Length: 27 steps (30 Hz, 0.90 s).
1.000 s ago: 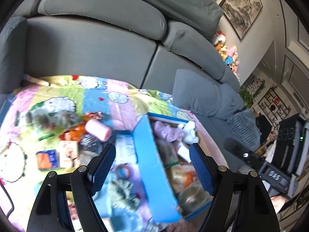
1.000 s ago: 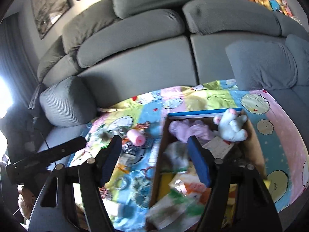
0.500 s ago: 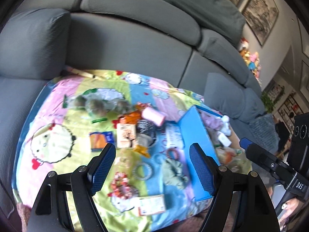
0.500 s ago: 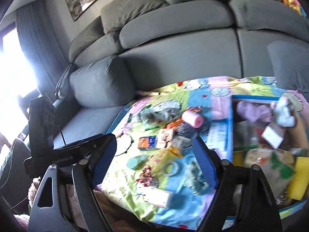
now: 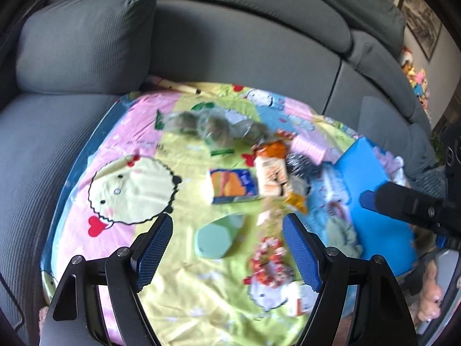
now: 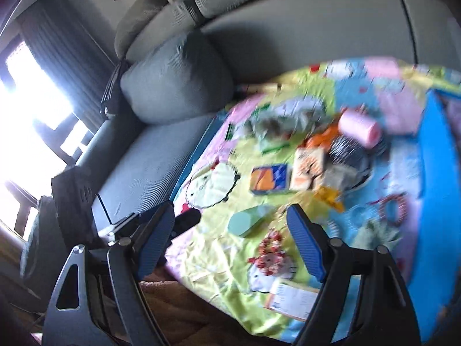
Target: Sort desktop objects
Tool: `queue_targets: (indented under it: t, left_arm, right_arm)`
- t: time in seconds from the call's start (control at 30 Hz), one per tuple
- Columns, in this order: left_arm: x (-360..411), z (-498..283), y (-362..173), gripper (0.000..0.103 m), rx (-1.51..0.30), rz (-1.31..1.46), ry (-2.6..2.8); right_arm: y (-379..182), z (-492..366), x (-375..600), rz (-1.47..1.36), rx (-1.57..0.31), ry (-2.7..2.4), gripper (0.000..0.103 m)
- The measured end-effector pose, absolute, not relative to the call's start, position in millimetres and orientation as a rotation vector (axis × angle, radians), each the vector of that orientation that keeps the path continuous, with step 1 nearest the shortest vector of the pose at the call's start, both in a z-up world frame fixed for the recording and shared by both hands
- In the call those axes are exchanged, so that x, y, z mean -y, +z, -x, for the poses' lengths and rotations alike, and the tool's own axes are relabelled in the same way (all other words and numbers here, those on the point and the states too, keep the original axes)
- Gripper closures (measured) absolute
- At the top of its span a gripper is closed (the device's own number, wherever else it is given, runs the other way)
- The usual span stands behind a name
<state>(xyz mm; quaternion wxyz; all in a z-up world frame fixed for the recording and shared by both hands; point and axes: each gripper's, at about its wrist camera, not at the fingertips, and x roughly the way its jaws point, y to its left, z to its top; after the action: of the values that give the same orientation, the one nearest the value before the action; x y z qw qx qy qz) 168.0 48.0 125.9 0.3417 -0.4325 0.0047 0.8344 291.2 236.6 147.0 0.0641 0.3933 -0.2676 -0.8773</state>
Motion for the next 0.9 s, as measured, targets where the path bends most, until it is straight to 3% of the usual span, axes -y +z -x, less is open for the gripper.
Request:
queue_targets:
  t: [0.17,0.33,0.57,0.9]
  left_arm:
    - [-47.5,-165.6,100.5,0.024,-0.091,1.122,2.167]
    - [-49.4,-164.9,82.3,0.024,-0.106,1.089,2.133]
    - [-56.8,-164.0,59.7,0.024,-0.15,1.085,2.074]
    - [-68.5,-164.8,39.6,0.029,-0.168,1.072,1.994]
  right_arm:
    - [113.0,-256.6,-219.8,-1.324,0.826,-2.532,0.035]
    - [80.7,-223.0,-213.7,-1.424,0.894,-2.426,0.04]
    - [39.5,-198.9,-224.5,-1.586,0.937,-2.41,0.063]
    - [30.4,-185.1,-209.4,-1.767,0.65,-2.549,0.065]
